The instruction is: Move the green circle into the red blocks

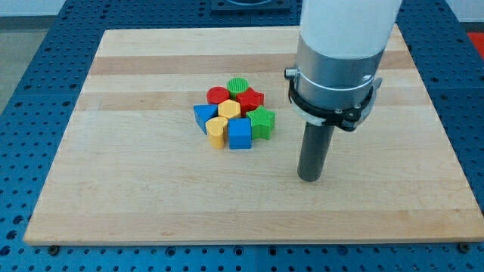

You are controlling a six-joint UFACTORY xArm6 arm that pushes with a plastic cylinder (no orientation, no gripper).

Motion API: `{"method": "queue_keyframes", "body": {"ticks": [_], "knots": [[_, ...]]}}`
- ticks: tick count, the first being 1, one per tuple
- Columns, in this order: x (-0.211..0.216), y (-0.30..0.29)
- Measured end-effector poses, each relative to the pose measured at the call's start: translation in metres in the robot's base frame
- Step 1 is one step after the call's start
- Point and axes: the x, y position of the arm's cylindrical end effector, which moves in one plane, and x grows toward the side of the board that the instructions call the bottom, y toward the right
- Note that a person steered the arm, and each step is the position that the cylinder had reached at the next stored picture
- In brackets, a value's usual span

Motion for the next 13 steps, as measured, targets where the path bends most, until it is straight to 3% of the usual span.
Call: {"method": "queue_keyframes", "body": {"ticks": [1,2,4,6,9,13], "knots": [[-0.069,0.042],[-0.131,0.037],[-0.186,-0.026],[-0.182,-0.081],[-0.157,-0.087],[-0.166,-0.090]]}}
